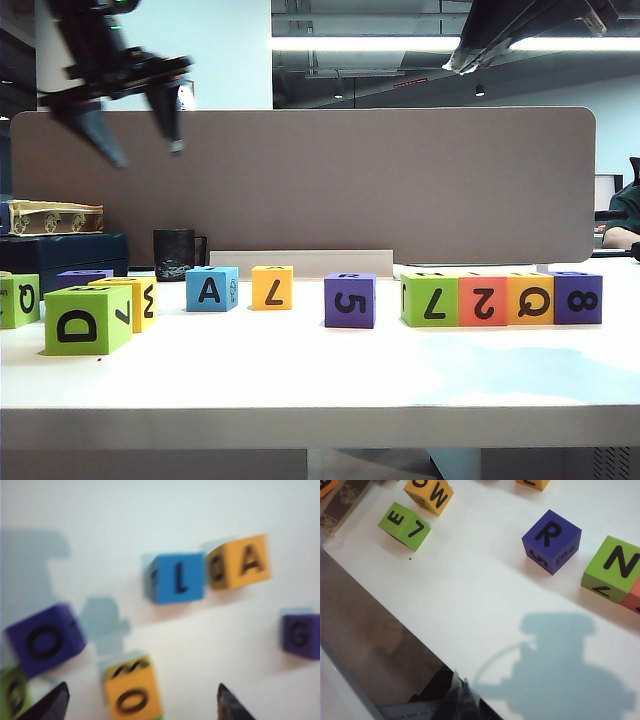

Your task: Select the appropriate blocks from the scattered letter blocks on the table and arrange them in a row to spell out "LEARNING".

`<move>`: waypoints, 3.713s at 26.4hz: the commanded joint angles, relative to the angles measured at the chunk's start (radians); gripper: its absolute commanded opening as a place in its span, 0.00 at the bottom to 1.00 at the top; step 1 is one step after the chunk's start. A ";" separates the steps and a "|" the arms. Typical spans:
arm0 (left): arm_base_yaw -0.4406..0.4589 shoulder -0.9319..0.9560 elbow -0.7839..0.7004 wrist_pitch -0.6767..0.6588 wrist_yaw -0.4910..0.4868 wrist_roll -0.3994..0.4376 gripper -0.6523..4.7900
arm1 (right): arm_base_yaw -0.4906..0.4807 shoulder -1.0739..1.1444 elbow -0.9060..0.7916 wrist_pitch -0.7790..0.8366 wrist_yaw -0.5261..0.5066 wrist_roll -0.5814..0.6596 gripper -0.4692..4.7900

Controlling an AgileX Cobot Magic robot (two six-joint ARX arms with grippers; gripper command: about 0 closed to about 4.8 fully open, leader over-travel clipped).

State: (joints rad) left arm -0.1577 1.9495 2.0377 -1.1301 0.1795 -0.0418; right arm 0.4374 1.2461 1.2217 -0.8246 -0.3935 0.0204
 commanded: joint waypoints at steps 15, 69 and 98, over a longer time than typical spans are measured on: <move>-0.262 0.221 0.005 0.380 -0.135 -0.182 0.80 | 0.002 -0.003 0.005 -0.003 -0.002 -0.002 0.09; -0.266 0.358 0.005 0.391 -0.181 -0.332 0.61 | 0.002 -0.003 0.004 0.021 -0.002 -0.003 0.09; -0.344 0.335 0.144 0.008 -0.064 -0.203 0.61 | 0.002 -0.003 0.004 0.020 -0.002 -0.003 0.09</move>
State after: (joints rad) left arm -0.4953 2.2917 2.1784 -1.1198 0.1139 -0.2398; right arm 0.4374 1.2461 1.2217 -0.8188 -0.3931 0.0200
